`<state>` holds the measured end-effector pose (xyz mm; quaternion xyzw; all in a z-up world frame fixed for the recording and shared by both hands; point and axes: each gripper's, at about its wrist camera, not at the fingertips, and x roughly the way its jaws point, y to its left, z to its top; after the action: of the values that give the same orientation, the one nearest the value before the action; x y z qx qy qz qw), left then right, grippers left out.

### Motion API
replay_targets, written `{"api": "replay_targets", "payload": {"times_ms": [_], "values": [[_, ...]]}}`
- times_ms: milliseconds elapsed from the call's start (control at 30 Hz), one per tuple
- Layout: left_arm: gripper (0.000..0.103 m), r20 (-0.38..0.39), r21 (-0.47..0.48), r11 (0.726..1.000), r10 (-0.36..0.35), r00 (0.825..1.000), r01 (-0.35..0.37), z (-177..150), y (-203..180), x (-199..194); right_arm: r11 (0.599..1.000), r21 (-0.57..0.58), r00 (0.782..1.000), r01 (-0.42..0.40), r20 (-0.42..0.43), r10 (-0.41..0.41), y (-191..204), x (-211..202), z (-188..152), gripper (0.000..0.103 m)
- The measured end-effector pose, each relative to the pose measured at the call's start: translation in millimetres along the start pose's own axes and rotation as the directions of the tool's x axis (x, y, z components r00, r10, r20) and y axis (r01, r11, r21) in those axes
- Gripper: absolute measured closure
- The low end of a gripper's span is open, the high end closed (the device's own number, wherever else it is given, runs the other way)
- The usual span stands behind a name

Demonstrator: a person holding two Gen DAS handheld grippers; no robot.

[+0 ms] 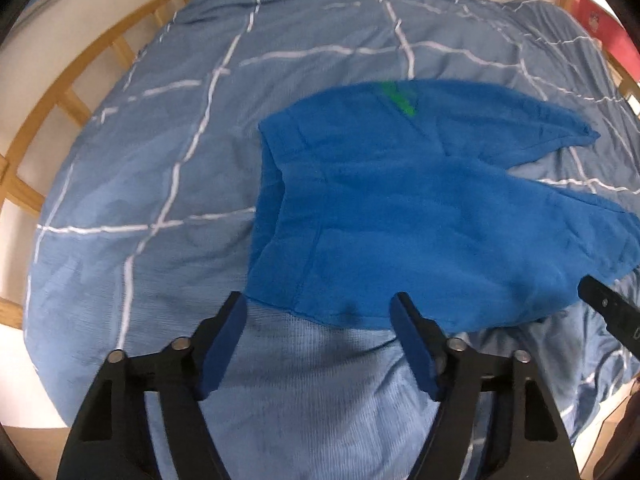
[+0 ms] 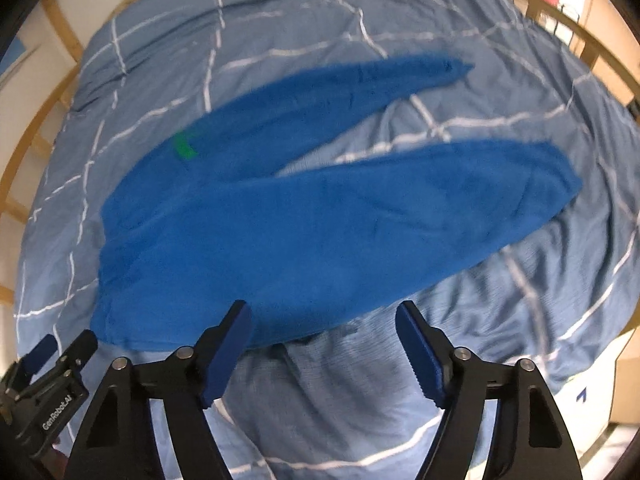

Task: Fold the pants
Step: 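Move both grippers down to the waistband of the blue sweatpants, then close both grippers on the waistband edge of the sweatpants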

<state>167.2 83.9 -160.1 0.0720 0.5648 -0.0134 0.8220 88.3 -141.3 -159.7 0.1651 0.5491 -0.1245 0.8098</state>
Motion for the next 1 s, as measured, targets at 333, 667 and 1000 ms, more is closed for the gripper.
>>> {"api": "replay_targets", "payload": {"times_ms": [333,667,1000], "values": [[0.042,-0.122,-0.213,0.977,-0.033,0.992,0.006,-7.5,24.1,50.5,0.995,0.097,0.996,0.008,-0.085,0.0,-12.5,52.2,-2.3,0.042],[0.046,-0.15,-0.24,0.971,-0.064,0.987,0.027,-7.0,19.4,70.1,0.992,0.123,0.99,-0.01,-0.137,0.027,-22.2,72.4,-1.2,0.048],[0.074,-0.154,-0.224,0.975,-0.036,0.987,0.001,-3.9,13.8,57.2,0.996,0.081,0.989,-0.03,-0.141,0.041,-22.0,73.5,11.4,0.081]]}}
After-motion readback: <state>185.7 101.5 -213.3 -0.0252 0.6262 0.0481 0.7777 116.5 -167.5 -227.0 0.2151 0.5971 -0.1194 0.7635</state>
